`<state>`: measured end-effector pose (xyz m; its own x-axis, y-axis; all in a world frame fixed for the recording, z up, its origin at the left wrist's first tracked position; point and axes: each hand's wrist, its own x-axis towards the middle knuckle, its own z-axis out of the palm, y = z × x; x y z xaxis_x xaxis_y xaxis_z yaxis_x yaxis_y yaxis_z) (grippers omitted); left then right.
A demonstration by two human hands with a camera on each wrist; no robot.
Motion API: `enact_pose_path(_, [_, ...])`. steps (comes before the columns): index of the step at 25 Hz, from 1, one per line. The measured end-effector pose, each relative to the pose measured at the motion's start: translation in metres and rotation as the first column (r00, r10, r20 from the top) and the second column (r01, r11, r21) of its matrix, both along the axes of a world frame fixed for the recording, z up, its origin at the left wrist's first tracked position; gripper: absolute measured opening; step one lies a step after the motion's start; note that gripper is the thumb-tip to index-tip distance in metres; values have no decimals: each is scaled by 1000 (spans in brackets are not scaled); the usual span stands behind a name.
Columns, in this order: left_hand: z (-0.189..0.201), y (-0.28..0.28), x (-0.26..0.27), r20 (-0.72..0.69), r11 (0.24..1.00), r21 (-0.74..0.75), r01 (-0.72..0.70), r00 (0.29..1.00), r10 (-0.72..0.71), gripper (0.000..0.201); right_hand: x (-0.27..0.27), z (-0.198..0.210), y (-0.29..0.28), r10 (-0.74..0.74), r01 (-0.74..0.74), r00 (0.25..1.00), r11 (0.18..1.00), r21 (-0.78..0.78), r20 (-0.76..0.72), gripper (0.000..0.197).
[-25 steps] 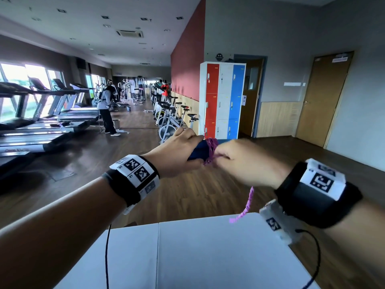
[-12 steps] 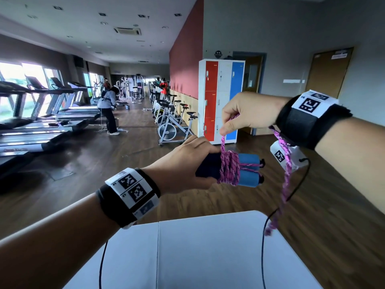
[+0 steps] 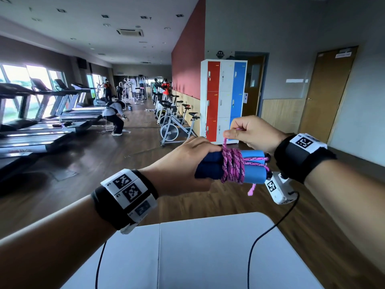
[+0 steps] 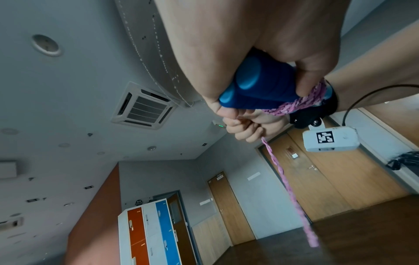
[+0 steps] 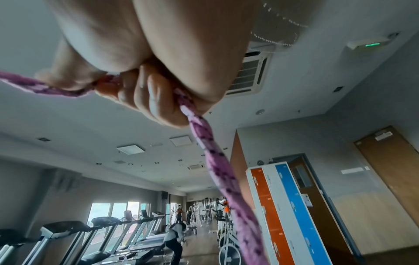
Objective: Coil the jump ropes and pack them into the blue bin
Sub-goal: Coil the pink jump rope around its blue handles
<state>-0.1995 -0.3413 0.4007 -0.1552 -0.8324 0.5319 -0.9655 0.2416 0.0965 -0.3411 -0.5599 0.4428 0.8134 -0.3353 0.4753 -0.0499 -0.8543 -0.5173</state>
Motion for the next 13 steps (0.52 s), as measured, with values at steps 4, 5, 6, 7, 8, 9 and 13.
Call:
enact_pose_path(4, [-9,-2,0,72,998,41,56,996,-59,58,-1,19,2,-61,54,998,977,-208,-31,38])
enact_pose_path(5, [-9,-3,0,68,997,30,69,995,-70,59,0,22,4,-81,64,994,973,-224,-68,37])
enact_pose_path(6, [-9,-3,-1,58,997,15,78,995,-79,61,0,24,4,-67,50,995,973,-225,-71,37])
enact_pose_path(7, [-8,-3,-2,46,996,-3,86,995,-85,63,1,27,8,-55,42,997,975,-220,-55,39])
enact_pose_path(8, [-6,-3,-4,32,996,-21,85,996,-85,64,4,23,5,-52,38,996,978,-204,-67,41])
enact_pose_path(9, [-5,-2,-6,2,996,-42,75,997,-75,63,5,21,7,-43,30,996,986,-166,-77,41])
enact_pose_path(13, [3,2,-6,-201,991,-133,-30,980,3,51,7,-60,-34,-141,188,979,906,380,-147,15])
